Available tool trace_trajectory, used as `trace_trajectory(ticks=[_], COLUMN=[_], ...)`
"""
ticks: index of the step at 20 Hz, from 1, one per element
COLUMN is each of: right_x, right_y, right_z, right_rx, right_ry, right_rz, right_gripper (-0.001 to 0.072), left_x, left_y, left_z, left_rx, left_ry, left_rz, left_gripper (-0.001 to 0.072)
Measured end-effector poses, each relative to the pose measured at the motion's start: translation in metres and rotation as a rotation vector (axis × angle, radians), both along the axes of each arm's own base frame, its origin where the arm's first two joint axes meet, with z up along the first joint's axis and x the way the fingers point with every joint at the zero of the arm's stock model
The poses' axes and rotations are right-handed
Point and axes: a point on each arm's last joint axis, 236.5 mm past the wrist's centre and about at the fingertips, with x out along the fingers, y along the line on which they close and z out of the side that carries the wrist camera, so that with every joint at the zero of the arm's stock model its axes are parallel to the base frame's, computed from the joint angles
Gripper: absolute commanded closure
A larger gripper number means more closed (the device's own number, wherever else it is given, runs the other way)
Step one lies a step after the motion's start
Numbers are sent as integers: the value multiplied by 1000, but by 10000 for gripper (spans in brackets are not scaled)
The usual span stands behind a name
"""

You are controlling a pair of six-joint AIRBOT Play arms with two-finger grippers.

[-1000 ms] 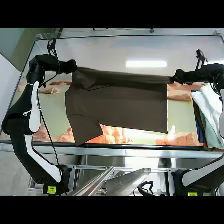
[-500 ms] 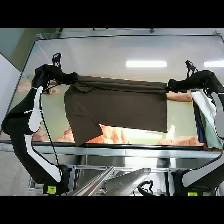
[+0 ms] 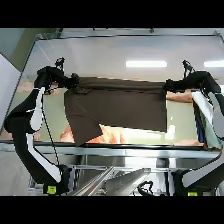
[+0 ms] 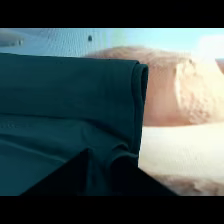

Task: Fold the shirts.

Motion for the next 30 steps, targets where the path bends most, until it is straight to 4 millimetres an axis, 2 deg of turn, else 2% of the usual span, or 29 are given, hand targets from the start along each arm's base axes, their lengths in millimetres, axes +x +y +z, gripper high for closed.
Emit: trace_trajectory(ticks=[1, 2, 3, 4, 7, 8, 10, 13, 15, 17, 19, 21, 23, 25, 26, 27, 30], right_x=[-1, -3, -4, -6, -17, -29, -65, -125, -162, -189, -204, -210, -213, -213, -213, -213, -212], right_y=[1, 1, -1, -5, -23, -29, -36, -34, -25, -15, -9, -4, -3, -3, -4, -4, -5], right_z=[4, 10, 19, 32, 69, 75, 68, 36, 13, -3, -12, -15, -18, -20, -21, -22, -24], right_rx=[2, 6, 7, 8, 21, 24, 41, 79, 117, 151, 167, 188, 192, 189, 188, 187, 182], right_ry=[-1, -3, -10, -24, -40, -20, 61, 200, 289, 350, 379, 388, 392, 390, 389, 386, 384], right_rz=[5, 11, 13, 12, -18, -20, -22, -36, -37, -33, -29, -26, -31, -35, -37, -39, -43], right_gripper=[402, 383, 226, 177, 185, 187, 188, 188, 188, 188, 188, 188, 187, 188, 187, 188, 191], left_x=[1, 3, 5, 6, -1, -14, -53, -131, -190, -242, -284, -311, -316, -311, -310, -308, -298], left_y=[-1, -3, -5, -7, -6, -3, 5, 14, 8, 3, -2, -7, -15, -24, -28, -33, -39], left_z=[5, 14, 23, 35, 77, 86, 91, 78, 60, 41, 21, 5, -7, -17, -20, -24, -36], left_rx=[-1, -4, -5, -9, -23, -31, -44, -68, -92, -102, -107, -119, -153, -196, -219, -244, -283], left_ry=[-1, -4, -7, -8, 21, 62, 181, 365, 465, 534, 575, 586, 559, 529, 527, 525, 511], left_rz=[-7, -14, -24, -33, -44, -39, -22, 22, 49, 77, 101, 127, 159, 187, 194, 204, 232], left_gripper=[8, 8, 8, 9, 10, 10, 10, 10, 10, 10, 10, 10, 10, 11, 85, 245, 579])
